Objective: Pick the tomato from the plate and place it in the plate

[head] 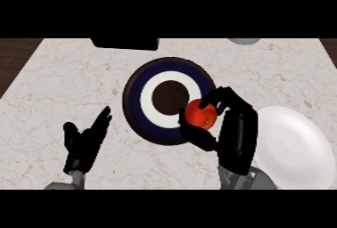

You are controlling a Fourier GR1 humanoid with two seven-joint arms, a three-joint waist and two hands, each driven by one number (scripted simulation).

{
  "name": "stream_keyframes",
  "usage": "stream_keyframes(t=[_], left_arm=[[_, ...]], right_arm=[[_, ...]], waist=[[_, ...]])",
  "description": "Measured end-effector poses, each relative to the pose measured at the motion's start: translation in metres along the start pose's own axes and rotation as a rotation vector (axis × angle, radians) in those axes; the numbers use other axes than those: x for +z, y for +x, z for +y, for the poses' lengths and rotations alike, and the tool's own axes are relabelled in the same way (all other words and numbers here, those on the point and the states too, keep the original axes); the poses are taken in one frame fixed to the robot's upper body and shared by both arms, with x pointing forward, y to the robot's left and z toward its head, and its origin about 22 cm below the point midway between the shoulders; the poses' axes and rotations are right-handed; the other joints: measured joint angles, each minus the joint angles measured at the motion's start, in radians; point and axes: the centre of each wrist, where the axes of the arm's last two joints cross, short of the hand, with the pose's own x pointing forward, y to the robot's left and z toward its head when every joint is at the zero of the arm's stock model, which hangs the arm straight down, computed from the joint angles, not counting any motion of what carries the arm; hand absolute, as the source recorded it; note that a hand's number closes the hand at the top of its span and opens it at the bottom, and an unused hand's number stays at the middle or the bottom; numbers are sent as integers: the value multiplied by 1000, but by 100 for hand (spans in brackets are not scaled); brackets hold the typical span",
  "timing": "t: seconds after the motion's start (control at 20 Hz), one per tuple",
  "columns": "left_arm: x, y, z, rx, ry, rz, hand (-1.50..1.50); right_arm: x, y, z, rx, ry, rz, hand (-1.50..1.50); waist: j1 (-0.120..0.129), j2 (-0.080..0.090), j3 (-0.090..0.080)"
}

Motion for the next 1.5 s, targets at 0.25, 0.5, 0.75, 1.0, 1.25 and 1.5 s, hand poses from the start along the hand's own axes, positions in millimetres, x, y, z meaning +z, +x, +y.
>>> stream_keyframes(t=[0.25,0.5,0.75,1.0,1.25,1.5], left_arm=[[1,0,1,0,5,-3,0],[3,0,2,4,14,-6,0],[2,0,-1,8,16,-20,0],[2,0,0,9,14,-26,0],[1,3,0,10,19,-24,0],[0,3,2,5,6,-33,0]], right_arm=[[11,6,19,-17,-122,4,150],[11,-2,37,46,-236,5,150],[-5,-10,53,120,-340,-33,150],[-20,-23,67,175,-394,-50,150],[-38,-35,78,192,-427,-34,150],[-46,-57,91,235,-323,200,-150]], waist=[[-6,8,2],[-19,12,5],[-18,18,7],[-16,22,9],[-19,24,9],[-8,30,9]])
